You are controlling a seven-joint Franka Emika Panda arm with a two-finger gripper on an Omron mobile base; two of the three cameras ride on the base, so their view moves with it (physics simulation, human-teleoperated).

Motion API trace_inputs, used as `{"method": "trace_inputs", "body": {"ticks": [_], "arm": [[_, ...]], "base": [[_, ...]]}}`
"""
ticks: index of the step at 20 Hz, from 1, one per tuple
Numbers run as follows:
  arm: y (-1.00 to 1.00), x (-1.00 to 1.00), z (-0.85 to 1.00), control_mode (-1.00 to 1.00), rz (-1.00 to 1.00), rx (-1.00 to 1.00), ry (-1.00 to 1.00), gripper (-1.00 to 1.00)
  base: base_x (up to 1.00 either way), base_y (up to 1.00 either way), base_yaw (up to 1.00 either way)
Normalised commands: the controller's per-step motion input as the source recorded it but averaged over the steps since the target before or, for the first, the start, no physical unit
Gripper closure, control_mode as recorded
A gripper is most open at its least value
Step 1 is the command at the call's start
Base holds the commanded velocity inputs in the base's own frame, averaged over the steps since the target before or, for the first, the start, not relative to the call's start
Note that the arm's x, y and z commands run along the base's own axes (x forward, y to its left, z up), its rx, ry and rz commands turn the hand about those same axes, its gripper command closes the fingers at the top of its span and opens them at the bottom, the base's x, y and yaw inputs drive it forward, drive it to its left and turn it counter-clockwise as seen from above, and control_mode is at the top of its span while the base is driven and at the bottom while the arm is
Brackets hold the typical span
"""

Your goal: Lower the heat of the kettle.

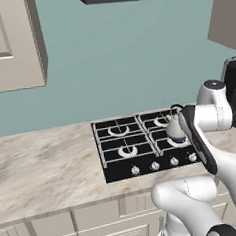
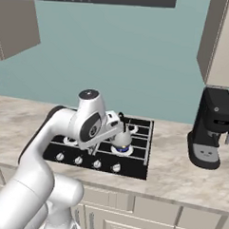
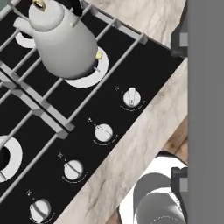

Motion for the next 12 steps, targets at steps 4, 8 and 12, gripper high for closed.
{"method": "trace_inputs", "body": {"ticks": [4,8,12], "arm": [[-0.06,0.00,-0.07,-1.00,0.23,-0.08,0.18,-1.00],[-0.04,0.00,-0.05,-1.00,0.21,-0.09,0.18,-1.00],[-0.08,0.00,-0.10,-1.00,0.21,-0.06,0.15,-1.00]], "base": [[0.00,0.00,0.00],[0.00,0.00,0.00],[0.00,0.00,0.00]]}}
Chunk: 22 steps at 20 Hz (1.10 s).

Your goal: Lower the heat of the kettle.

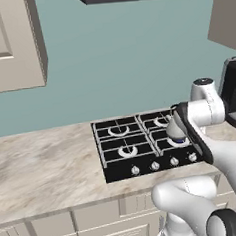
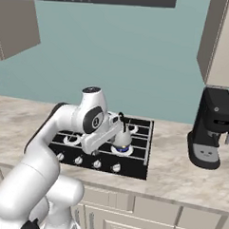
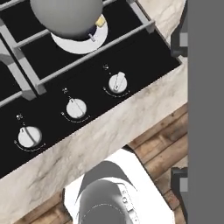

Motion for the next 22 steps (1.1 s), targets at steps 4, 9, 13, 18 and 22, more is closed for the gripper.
{"method": "trace_inputs", "body": {"ticks": [4,9,13,18,22], "arm": [[-0.09,0.00,-0.12,-1.00,0.22,-0.02,0.10,-1.00],[-0.18,-0.13,-0.19,-1.00,0.23,0.00,0.00,-1.00],[-0.24,-0.08,-0.20,-1.00,0.36,0.00,0.00,-1.00],[-0.19,-0.09,-0.20,-1.00,0.38,0.00,-0.02,-1.00],[-0.05,-0.07,-0.20,-1.00,0.39,0.00,0.00,-1.00]], "base": [[0.00,0.00,0.00],[0.00,0.00,0.00],[0.00,0.00,0.00],[0.00,0.00,0.00],[0.00,0.00,0.00]]}}
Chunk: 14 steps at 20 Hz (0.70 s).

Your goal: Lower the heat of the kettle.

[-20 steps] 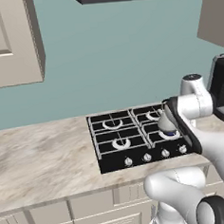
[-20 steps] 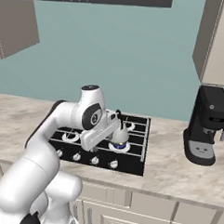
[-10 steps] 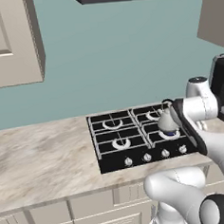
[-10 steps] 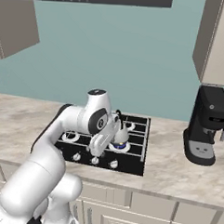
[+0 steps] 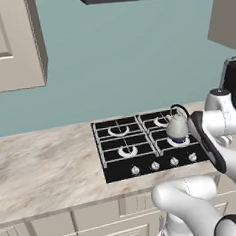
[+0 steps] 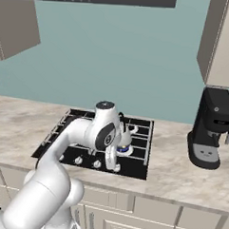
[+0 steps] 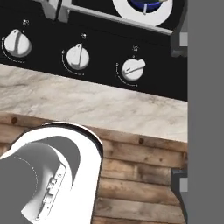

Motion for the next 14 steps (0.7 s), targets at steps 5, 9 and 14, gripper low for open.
{"method": "trace_inputs", "body": {"ticks": [5,9,14], "arm": [[0.00,-0.13,-0.18,-1.00,0.31,0.00,0.00,-1.00],[0.00,-0.04,-0.11,-1.00,0.16,0.00,0.00,-1.00],[0.06,0.00,-0.13,-1.00,0.03,-0.01,0.02,-1.00]], "base": [[0.00,0.00,0.00],[0.00,0.00,0.00],[0.00,0.00,0.00]]}}
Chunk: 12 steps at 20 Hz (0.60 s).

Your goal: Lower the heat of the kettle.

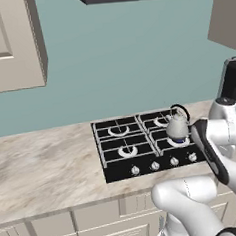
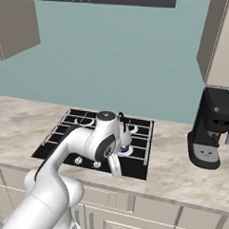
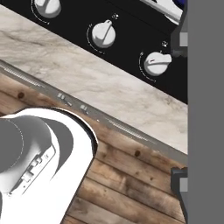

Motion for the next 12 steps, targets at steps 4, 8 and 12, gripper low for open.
{"method": "trace_inputs", "body": {"ticks": [4,8,12], "arm": [[0.10,0.02,-0.19,-1.00,0.00,-0.01,0.06,-1.00],[0.09,0.03,-0.18,-1.00,0.00,0.00,0.05,-1.00],[0.02,0.05,-0.08,-1.00,0.00,0.00,0.00,-1.00]], "base": [[0.00,0.00,0.00],[0.00,0.00,0.00],[0.00,0.00,0.00]]}}
